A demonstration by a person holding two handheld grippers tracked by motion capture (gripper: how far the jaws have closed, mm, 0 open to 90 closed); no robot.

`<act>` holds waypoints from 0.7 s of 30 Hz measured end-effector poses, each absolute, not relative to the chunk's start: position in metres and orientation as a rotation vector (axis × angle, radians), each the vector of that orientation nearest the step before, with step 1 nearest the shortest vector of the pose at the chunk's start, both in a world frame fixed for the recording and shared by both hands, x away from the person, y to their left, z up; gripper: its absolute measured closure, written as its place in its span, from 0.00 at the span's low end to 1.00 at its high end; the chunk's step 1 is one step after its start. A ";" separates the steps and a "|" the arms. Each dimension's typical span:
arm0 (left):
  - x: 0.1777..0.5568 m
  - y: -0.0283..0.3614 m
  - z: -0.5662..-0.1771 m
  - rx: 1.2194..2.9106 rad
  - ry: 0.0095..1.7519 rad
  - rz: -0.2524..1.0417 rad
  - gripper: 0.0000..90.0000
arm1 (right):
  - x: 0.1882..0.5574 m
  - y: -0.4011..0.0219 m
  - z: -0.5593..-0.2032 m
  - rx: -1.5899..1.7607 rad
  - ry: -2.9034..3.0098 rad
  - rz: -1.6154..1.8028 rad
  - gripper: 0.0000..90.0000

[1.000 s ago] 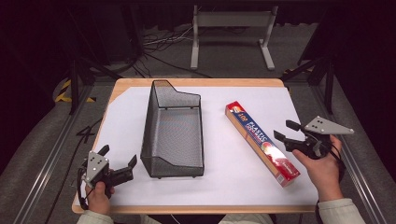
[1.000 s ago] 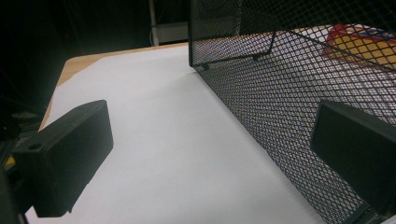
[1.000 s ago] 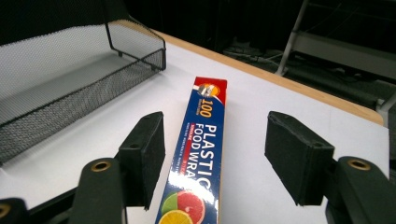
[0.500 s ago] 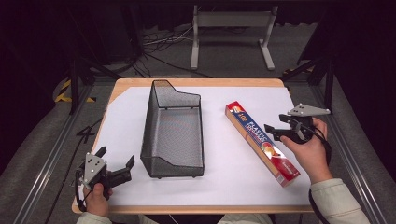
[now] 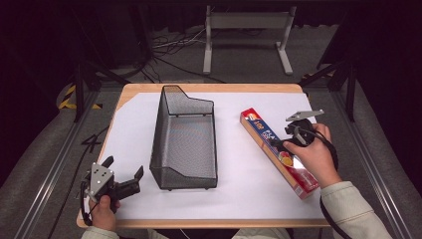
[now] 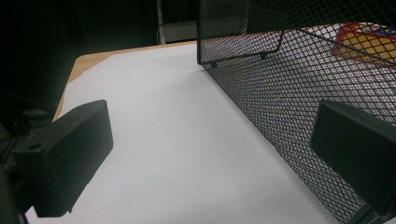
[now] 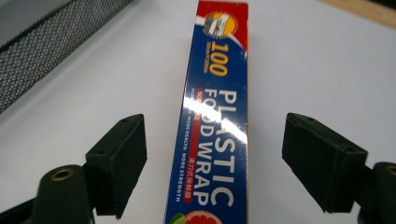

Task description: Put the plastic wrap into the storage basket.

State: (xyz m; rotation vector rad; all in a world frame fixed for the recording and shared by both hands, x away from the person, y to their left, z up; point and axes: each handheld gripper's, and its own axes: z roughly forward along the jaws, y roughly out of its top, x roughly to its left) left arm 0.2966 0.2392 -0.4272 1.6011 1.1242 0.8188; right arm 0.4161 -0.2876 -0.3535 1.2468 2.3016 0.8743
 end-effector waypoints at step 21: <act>0.297 0.239 -0.428 1.605 1.133 0.819 0.00 | 0.427 -0.284 -0.398 1.301 2.376 0.721 0.23</act>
